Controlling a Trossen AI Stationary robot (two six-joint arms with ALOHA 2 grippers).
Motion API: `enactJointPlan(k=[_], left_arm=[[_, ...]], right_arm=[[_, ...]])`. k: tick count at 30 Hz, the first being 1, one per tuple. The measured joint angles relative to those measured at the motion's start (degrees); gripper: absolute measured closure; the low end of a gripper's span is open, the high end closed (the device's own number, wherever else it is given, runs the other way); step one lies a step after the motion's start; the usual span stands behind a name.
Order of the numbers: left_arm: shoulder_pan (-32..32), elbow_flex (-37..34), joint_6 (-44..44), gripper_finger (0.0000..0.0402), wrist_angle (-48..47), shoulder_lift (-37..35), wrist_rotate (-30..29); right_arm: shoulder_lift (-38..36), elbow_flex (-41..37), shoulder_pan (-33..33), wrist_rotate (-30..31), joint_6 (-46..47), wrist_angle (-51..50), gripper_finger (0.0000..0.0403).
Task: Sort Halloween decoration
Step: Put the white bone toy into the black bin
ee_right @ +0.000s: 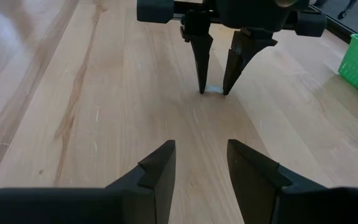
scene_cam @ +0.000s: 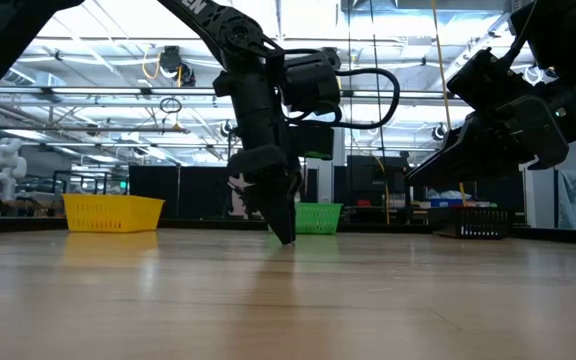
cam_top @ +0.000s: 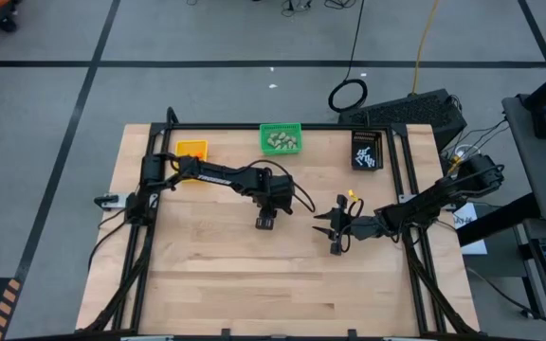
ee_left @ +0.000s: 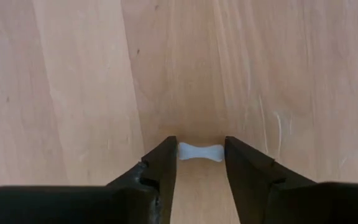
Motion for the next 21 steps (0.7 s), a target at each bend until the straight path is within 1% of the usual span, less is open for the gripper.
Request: enactJointPlan(k=[5,21], left_arm=[[0.00,0.00,0.00,0.0290,-0.08,0.00,0.02],[-0.13,-1.66,0.68,0.0292,0.79,-0.26,0.02]], right_arm=[[0.00,0.00,0.00,0.00,0.00,0.00,0.0273],[0.00,0.00,0.00,0.00,0.00,0.02,0.0273]])
